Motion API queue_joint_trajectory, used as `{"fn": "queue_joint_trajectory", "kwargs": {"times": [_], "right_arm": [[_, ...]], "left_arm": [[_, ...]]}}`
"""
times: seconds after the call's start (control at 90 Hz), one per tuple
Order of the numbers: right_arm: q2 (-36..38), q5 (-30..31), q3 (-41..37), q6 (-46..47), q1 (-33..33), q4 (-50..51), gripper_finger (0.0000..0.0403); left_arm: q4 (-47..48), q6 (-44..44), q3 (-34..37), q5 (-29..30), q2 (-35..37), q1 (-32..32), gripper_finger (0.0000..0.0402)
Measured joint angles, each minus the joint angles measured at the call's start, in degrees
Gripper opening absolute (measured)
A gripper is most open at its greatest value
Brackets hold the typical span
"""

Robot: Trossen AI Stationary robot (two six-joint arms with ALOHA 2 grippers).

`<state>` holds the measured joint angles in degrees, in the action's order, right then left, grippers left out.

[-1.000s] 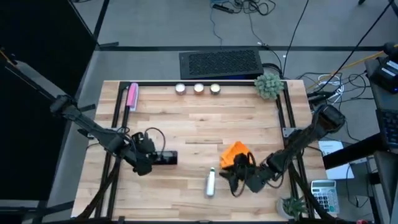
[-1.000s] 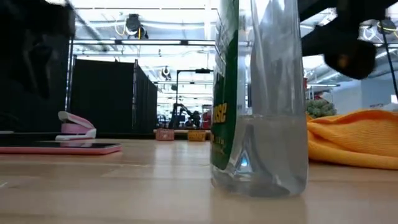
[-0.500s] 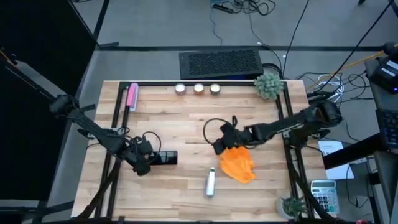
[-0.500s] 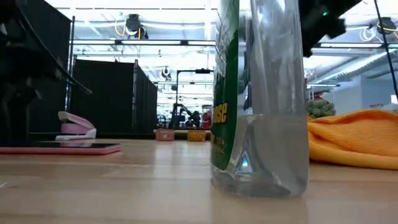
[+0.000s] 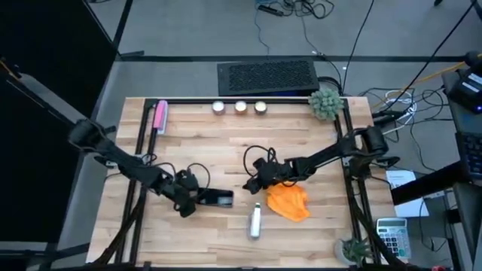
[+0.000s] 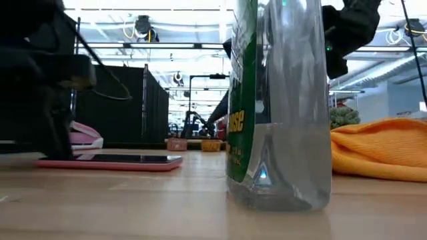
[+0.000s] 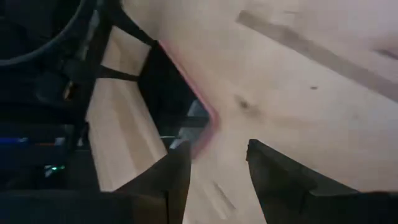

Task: Apply microfiber cloth
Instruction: Spray the back of the cellphone using the spray bottle

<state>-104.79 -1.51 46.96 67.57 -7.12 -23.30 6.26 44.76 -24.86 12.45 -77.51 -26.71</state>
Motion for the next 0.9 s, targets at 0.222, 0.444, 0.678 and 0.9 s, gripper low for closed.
{"fn": "queue_joint_trajectory", "kwargs": {"times": [0.222, 0.444, 0.678, 0.9], "right_arm": [[-0.12, -1.55, 0.00, -0.59, 0.35, 0.20, 0.0141], [-0.09, -3.60, 0.01, -0.46, -0.11, 0.35, 0.0141], [-0.60, -1.12, 5.72, -6.22, -1.75, 11.05, 0.0141], [-2.21, -1.63, 10.05, -8.51, -0.74, 19.75, 0.0141]], "left_arm": [[3.58, -2.01, -5.27, -3.74, 0.24, 0.01, 0.0226], [16.33, -0.61, -7.26, -6.36, 0.32, -4.93, 0.0226], [16.03, -6.73, -7.08, 0.16, 0.00, -4.41, 0.0226], [5.95, -11.21, -7.08, -0.99, -5.59, -1.50, 0.0226]]}}
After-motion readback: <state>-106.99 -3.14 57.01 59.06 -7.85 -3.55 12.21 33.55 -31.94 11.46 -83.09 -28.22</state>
